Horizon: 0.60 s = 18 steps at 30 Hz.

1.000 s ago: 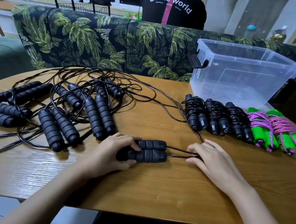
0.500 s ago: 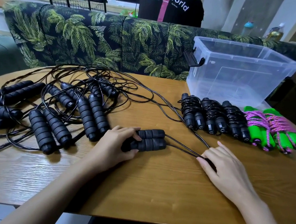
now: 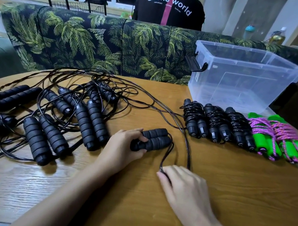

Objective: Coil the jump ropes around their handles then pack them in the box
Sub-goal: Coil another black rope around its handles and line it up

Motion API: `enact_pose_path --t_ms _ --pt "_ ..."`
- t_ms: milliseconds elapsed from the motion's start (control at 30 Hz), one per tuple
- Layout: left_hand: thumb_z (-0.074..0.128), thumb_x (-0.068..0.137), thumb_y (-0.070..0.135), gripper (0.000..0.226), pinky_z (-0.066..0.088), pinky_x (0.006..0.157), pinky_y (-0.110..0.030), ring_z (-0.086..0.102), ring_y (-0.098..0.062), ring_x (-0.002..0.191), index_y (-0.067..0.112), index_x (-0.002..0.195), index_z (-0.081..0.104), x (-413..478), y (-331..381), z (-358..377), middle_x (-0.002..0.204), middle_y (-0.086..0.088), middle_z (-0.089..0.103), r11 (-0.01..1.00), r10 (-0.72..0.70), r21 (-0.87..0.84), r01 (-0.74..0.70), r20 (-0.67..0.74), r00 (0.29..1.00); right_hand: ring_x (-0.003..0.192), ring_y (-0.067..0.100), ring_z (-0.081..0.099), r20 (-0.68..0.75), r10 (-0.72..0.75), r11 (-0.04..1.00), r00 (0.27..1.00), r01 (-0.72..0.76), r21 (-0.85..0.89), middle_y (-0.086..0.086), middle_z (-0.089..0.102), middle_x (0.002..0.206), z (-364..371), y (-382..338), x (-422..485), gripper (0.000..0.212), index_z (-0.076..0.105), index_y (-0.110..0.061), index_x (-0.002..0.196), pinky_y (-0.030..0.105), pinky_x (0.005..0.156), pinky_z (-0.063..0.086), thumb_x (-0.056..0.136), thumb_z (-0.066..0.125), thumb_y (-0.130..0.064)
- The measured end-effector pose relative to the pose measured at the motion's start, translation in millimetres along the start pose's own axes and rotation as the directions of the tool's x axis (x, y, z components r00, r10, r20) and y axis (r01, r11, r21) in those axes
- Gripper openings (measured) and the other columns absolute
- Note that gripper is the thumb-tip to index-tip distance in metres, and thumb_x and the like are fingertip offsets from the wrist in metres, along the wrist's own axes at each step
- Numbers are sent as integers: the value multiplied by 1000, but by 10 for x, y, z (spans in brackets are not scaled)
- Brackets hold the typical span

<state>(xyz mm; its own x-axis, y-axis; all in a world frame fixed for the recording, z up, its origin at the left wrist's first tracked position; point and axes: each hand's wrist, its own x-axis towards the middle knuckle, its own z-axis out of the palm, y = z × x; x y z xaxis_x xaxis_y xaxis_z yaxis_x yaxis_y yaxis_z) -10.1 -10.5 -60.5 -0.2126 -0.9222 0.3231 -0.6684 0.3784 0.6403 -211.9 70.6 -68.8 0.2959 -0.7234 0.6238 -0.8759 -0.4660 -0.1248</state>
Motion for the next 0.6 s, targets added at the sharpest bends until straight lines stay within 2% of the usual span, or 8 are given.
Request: enact_pose_path --t_ms 167,233,300,367,400,467,500,600 --pt "83 76 26 31 46 103 -40 61 -20 119 26 106 76 22 8 -57 133 2 63 999 12 47 -15 66 998 58 12 56 -31 -116 991 993 114 -66 -8 58 64 220 -486 119 30 66 -21 76 26 49 47 96 48 -34" --pt "72 88 34 21 46 103 -37 55 -11 126 24 106 76 25 20 -119 132 2 63 996 49 68 -55 90 995 55 13 53 -46 -121 989 992 117 -95 -7 53 60 271 -567 127 31 60 -22 70 27 47 44 96 48 -34" --pt "55 94 50 40 45 101 -30 45 1 131 18 106 75 33 104 -215 134 -1 62 997 35 62 -45 155 987 53 14 53 -50 -135 985 990 129 -114 -7 52 58 300 -573 122 33 58 -22 67 28 45 44 95 48 -35" --pt "55 80 70 64 44 99 -26 49 -5 130 20 117 70 45 206 -273 141 0 57 991 2 127 -35 249 968 53 13 56 -40 -154 980 987 148 -131 -6 53 58 316 -562 130 33 59 -22 65 28 45 45 93 47 -35" --pt "61 74 73 72 44 95 -26 55 -11 125 21 124 65 50 254 -276 141 1 56 975 1 213 -64 281 960 53 13 57 -33 -165 978 986 159 -138 -6 55 58 322 -562 139 33 61 -22 65 28 45 45 92 47 -35" --pt "71 76 62 69 44 86 -27 62 -20 111 21 130 58 71 286 -261 132 2 61 924 7 361 -126 314 949 53 13 57 -14 -183 973 983 179 -149 -7 55 57 320 -553 160 32 62 -22 65 27 45 45 90 47 -34" --pt "73 80 54 61 44 84 -27 62 -22 108 22 129 58 91 278 -259 127 1 63 918 8 376 -130 309 951 53 12 57 -3 -190 971 982 188 -149 -7 55 58 307 -527 168 31 62 -22 65 27 45 44 90 47 -34" --pt "75 84 37 39 49 85 -32 65 -25 104 21 118 67 147 157 -243 117 -4 70 958 37 269 -104 243 969 56 10 57 37 -223 968 974 226 -112 -10 56 61 211 -319 198 32 67 -24 73 25 45 44 93 47 -37"
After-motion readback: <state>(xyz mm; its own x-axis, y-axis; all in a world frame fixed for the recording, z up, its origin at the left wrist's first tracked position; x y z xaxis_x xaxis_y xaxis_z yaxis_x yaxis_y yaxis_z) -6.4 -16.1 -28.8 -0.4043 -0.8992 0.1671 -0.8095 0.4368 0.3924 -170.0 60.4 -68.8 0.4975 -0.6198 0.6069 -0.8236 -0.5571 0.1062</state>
